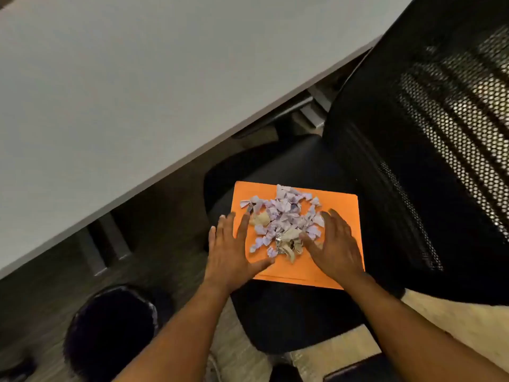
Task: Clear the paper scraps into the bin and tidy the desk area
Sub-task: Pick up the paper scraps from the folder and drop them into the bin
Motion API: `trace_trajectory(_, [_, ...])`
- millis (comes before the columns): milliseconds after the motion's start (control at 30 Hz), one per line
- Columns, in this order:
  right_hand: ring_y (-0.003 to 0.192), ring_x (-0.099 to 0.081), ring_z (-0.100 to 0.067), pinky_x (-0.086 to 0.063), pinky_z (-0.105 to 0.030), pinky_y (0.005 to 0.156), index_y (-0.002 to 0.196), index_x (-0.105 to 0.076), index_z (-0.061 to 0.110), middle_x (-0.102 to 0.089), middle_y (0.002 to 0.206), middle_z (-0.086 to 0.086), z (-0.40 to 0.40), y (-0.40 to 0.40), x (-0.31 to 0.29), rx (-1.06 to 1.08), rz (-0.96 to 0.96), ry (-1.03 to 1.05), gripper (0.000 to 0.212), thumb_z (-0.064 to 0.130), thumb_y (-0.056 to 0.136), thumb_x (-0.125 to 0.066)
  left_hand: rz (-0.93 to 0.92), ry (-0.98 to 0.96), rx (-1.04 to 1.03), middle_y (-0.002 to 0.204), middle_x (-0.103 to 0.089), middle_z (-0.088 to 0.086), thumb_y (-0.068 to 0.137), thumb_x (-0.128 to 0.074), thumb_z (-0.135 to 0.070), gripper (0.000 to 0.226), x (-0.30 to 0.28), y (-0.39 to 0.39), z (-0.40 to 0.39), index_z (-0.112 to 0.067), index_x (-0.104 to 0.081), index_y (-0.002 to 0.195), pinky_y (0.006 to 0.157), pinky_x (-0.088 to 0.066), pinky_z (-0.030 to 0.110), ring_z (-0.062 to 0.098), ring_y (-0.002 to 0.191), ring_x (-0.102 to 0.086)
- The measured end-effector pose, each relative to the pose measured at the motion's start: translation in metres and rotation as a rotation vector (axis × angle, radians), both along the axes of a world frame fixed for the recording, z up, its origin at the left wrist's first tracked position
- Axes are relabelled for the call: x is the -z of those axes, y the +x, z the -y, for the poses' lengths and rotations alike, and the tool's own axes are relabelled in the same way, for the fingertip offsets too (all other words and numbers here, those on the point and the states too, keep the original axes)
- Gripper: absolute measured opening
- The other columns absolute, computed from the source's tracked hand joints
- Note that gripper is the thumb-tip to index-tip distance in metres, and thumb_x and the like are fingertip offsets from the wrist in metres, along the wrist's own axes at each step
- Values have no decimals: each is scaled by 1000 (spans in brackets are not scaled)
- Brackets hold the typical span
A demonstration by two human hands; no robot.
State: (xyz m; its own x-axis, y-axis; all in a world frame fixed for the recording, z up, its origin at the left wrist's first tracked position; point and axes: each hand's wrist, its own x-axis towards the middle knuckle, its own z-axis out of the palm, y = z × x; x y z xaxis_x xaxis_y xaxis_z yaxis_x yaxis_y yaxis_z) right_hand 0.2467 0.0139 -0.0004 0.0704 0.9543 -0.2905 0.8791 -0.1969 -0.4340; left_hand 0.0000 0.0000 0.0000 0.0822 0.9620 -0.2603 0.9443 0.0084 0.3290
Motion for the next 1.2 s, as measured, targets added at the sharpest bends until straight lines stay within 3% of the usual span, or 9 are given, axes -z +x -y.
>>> trace_trajectory(100, [148,-8,-29,-25,-51,112,152,-13,26,-3,164,-7,-5,-5,25,-238,223,12,100,87,75,-28,-34,60,108,164,11,8,55,-45,-96,128,28,4,-28,-36,10,154,117,1,56,35,149,12])
trace_trajectory(200, [144,-22,-36,-34,-55,103,148,-30,29,-20,160,-13,-9,-16,41,-400,260,102,97,88,72,-30,-29,63,238,164,15,6,56,-43,-96,127,54,14,-43,-36,11,154,117,3,55,32,149,13])
trace_trajectory(333, [121,-49,-42,-46,-51,84,130,-56,26,-46,146,-18,-13,-26,56,-525,358,255,67,72,83,-46,-123,139,354,161,-17,14,77,-38,-77,95,76,30,-33,-27,-13,155,115,-21,52,35,146,-13])
trace_trajectory(400, [107,-55,-42,-50,-47,73,123,-56,23,-52,138,-19,-15,-26,65,-563,395,296,54,64,88,-49,-120,230,322,148,-39,15,83,-41,-66,76,82,34,-28,-24,-35,147,101,-38,49,36,131,-37])
trace_trajectory(500, [91,-59,-37,-51,-39,55,114,-55,20,-60,124,-19,-19,-19,76,-592,367,400,48,59,94,-39,-144,357,332,128,-52,14,86,-36,-64,64,85,37,-31,-21,-46,133,80,-49,43,34,109,-51])
trace_trajectory(667, [80,-65,-32,-50,-33,46,100,-67,11,-68,108,-15,-22,-10,76,-582,280,494,49,52,96,-41,-90,382,391,94,-59,13,88,-45,-60,52,80,36,-38,-14,-59,108,46,-33,29,30,75,-57])
trace_trajectory(767, [74,-66,-33,-48,-32,45,93,-66,6,-67,95,-16,-21,-7,69,-525,173,474,51,48,98,-38,-15,364,358,86,-58,11,88,-52,-53,42,75,36,-35,-13,-62,94,44,-33,29,30,71,-59])
trace_trajectory(933, [59,-58,-31,-42,-32,43,80,-60,0,-58,75,-15,-18,1,54,-354,33,555,58,44,103,-30,213,404,171,81,-60,16,90,-46,-48,49,57,29,-29,-4,-68,90,41,-48,37,35,63,-62])
trace_trajectory(1200, [62,-46,-20,-30,-23,54,86,-46,8,-54,73,-16,-26,-44,17,-109,-158,746,42,42,105,-31,379,677,-25,77,-62,15,99,-42,-47,56,10,11,-18,0,-69,86,43,-51,33,27,59,-62])
